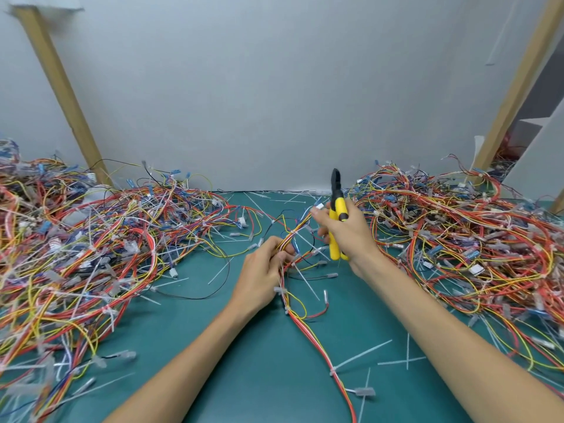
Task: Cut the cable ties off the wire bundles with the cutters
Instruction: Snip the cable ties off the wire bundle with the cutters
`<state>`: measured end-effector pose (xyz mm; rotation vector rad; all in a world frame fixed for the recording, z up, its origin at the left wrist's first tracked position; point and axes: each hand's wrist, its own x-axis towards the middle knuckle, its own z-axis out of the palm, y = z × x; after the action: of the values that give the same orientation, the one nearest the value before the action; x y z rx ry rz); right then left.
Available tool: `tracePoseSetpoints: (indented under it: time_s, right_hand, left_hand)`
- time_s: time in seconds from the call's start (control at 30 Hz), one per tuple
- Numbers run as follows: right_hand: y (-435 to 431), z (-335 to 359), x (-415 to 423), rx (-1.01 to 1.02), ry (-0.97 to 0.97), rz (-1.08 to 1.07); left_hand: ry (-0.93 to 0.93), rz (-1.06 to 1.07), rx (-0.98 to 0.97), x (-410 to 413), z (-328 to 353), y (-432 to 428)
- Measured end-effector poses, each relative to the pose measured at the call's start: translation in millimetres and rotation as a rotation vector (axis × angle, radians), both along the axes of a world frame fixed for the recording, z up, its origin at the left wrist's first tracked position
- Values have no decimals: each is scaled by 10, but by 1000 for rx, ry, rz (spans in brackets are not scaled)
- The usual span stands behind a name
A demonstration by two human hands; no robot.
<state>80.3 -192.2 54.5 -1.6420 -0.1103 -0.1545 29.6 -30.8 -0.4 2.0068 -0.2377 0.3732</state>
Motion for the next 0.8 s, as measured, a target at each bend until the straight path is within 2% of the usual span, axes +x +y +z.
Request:
tracePoseSetpoints:
  time_s: [0.1, 0.17, 0.33, 0.4, 0.47, 0.53, 0.67, 0.73, 0.8]
  right_hand:
    - [118, 0, 65, 102, 62, 41]
    - [146, 1, 80, 156, 36, 34]
    - [77, 89, 118, 238, -71, -129]
    - [-5, 140, 142, 301, -83, -208]
    - [-81, 166, 163, 337, -99, -267]
    - [-137, 174, 185, 359, -116, -304]
    - [-208, 179, 231, 351, -126, -333]
    - [-223, 173, 239, 343, -108, -326]
    - [-228, 183, 249, 349, -81, -297]
  left_hand:
    - [-58, 8, 22, 8, -27, 14]
    - [-80, 51, 101, 11, -52, 15]
    - [-246, 294, 234, -89, -7, -57]
    - [-197, 302, 216, -175, 38, -73]
    - [-113, 270, 298, -241, 45, -81]
    - [34, 181, 388, -292, 132, -110]
    - [661, -387, 294, -307, 400, -181]
    - [717, -555, 289, -313, 451, -166]
    - [662, -623, 189, -306, 415, -168]
